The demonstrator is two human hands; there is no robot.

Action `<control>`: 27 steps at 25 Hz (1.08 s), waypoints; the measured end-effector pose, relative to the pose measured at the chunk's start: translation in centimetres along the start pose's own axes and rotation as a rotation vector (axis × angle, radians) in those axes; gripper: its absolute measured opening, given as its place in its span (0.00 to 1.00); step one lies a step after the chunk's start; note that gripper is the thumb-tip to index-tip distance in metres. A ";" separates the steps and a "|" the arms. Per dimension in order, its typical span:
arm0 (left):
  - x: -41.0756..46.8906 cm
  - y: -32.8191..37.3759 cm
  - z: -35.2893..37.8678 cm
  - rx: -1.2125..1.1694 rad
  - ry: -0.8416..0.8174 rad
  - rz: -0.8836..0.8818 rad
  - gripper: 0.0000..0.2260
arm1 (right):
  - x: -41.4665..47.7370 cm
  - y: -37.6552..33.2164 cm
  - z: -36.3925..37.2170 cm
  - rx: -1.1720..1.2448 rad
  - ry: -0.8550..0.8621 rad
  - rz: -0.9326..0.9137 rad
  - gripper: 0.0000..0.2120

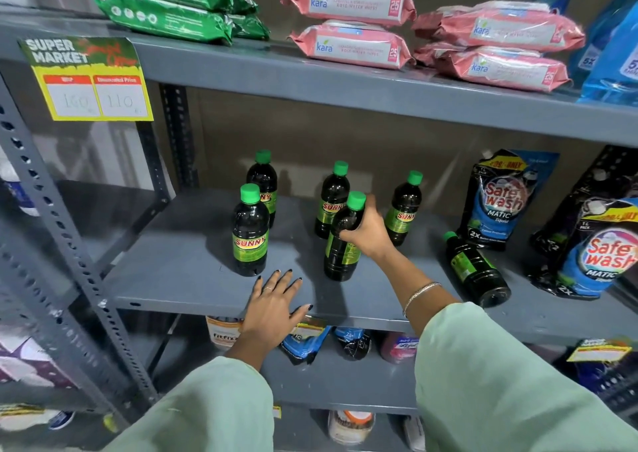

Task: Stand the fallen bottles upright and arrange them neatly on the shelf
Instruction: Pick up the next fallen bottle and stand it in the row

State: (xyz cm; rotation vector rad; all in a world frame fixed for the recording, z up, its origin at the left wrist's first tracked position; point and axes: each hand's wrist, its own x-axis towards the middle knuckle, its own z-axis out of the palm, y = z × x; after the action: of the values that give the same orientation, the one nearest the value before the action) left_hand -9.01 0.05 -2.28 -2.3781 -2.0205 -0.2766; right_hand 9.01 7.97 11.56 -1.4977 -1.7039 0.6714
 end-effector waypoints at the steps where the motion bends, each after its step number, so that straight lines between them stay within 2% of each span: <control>1: 0.0 0.0 -0.1 0.002 -0.003 0.000 0.27 | -0.2 0.1 0.1 0.022 0.013 0.000 0.30; 6: -0.1 0.0 -0.3 0.005 -0.013 0.001 0.28 | -1.6 1.7 1.4 0.103 0.087 0.041 0.38; 12: -0.2 0.0 -0.2 0.011 -0.006 0.009 0.27 | -3.5 4.5 3.5 0.138 0.118 0.217 0.28; 15: -0.2 -0.1 0.0 0.007 -0.001 0.002 0.27 | -3.2 4.7 4.2 0.031 0.154 0.199 0.30; 19: 0.0 -0.1 0.2 0.009 0.005 0.002 0.27 | -3.9 5.3 5.3 0.183 0.115 0.237 0.28; 22: 0.0 -0.1 0.1 0.004 0.006 0.007 0.27 | -3.8 5.4 5.7 0.140 0.183 0.222 0.30; 27: -0.1 -0.2 0.2 0.002 0.007 0.006 0.27 | -4.5 5.4 6.5 0.220 0.160 0.236 0.28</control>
State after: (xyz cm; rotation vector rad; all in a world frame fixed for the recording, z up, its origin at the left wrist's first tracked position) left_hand -9.15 0.00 -2.48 -2.3788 -2.0089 -0.2815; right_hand 6.98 5.16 2.64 -1.5627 -1.3017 0.8110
